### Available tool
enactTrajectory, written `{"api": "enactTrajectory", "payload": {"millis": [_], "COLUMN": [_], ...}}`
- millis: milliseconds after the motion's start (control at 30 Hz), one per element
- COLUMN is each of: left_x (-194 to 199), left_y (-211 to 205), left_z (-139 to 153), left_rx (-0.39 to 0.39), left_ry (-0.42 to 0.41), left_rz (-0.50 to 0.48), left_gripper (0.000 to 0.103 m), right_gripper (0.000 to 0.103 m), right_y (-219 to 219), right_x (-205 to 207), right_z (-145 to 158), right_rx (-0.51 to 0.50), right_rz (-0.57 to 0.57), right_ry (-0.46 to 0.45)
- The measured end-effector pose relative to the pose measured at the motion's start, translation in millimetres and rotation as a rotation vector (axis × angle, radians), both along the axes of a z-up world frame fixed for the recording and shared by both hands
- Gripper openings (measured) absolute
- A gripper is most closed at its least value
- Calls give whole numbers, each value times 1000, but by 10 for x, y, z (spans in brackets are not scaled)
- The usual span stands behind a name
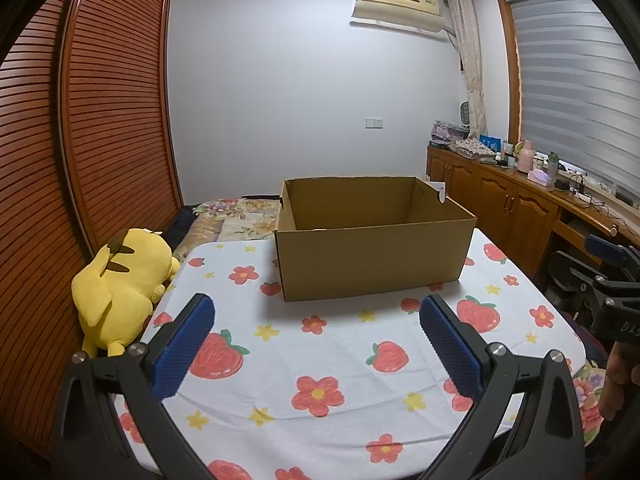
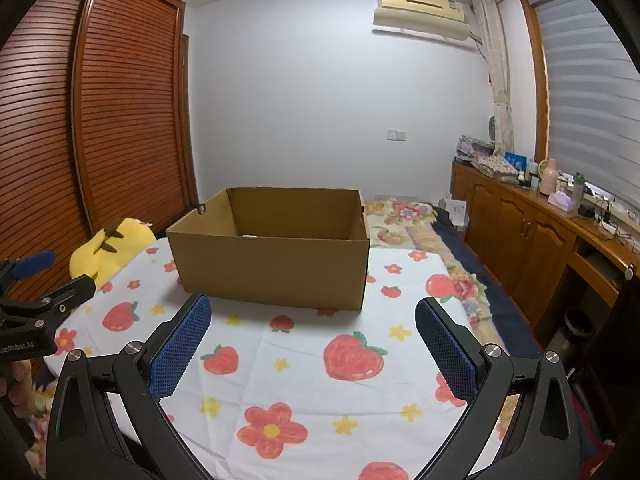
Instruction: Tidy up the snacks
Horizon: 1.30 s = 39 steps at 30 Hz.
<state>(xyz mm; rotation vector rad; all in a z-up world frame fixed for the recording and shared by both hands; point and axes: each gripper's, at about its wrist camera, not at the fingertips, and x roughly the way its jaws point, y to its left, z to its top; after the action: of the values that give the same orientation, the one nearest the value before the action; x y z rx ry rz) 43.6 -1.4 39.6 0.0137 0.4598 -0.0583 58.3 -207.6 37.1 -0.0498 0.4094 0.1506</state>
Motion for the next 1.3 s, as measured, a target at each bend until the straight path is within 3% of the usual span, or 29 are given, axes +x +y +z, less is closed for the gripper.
{"api": "enactTrajectory", "payload": {"millis": [1300], "left_x": [-27], "left_y": [-27], "left_z": [16], "left_rx": [2], "left_ry": [-3], "left_rz": [-4], "left_gripper": [103], "right_gripper": [103], "right_y": [0], "right_x": [4], "right_z": [-6], "right_rx": [1], "right_rz": [0], "right_ry": [1]}}
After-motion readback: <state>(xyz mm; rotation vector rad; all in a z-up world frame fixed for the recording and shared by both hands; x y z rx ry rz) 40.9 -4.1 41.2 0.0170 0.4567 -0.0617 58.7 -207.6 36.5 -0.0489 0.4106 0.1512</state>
